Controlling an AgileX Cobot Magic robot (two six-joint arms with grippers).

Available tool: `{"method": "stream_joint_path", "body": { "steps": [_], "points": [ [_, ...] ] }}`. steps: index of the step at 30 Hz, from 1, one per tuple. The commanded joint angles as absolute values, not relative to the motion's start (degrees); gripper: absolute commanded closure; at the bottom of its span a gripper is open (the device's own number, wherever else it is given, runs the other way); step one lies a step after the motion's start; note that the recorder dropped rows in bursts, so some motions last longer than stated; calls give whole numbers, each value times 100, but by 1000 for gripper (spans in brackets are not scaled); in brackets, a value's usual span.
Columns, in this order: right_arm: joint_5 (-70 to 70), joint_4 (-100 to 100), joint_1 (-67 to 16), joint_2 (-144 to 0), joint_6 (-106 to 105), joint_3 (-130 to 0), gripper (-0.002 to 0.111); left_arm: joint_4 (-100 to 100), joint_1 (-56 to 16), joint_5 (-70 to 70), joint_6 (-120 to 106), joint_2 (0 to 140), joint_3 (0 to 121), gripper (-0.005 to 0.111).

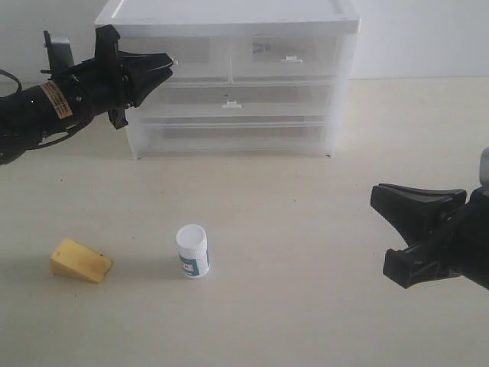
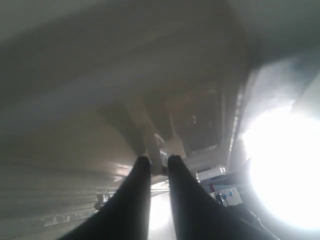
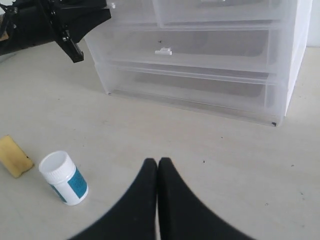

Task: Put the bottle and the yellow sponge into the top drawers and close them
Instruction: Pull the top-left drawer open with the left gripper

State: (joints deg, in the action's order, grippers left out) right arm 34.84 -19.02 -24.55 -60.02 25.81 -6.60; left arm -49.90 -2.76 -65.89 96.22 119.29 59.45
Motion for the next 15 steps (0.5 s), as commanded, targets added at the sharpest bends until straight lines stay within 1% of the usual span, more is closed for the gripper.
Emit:
{"method": "stream_joint_path", "body": {
  "steps": [1,4,12,15],
  "points": [
    [3540,-1921,-2461,-6002,2494,-686,109,-4987,-338,-6986,9544,11927,5990,103],
    [3538,-1921,-2461,-6002,2356,-686,109,-5084,-364,-6996,9336,11840,5659,103],
    [3538,-1882,-2461,-6002,2329,-686,109,-5006,-663,-6996,8021,10458,3519,103],
    [3538,-1882,-2461,-6002,2329,-686,109,-5006,-663,-6996,7900,10070,3013,103]
  ]
}}
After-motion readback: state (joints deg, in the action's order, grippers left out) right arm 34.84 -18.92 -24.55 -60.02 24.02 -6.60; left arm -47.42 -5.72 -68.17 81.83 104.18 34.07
